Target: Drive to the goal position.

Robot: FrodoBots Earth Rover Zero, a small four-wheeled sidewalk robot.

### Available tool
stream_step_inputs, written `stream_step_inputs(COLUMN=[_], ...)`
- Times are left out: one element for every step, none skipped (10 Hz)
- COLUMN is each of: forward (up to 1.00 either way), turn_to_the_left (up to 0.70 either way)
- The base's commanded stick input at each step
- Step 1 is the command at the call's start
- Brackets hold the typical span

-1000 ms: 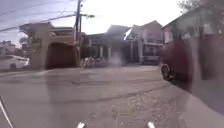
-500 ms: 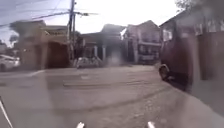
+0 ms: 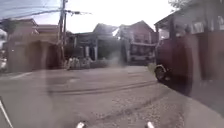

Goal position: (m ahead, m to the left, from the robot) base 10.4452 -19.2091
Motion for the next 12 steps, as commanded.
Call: stream_step_inputs(forward=[0.7,0.7,0.7,0.7,0.7,0.7,0.7,0.7,0.7,0.7,0.7,0.7], turn_to_the_left=[-0.01,0.0,0.0,0.0,0.0,0.0,0.0,0.0,0.0,0.0,-0.21,-0.28])
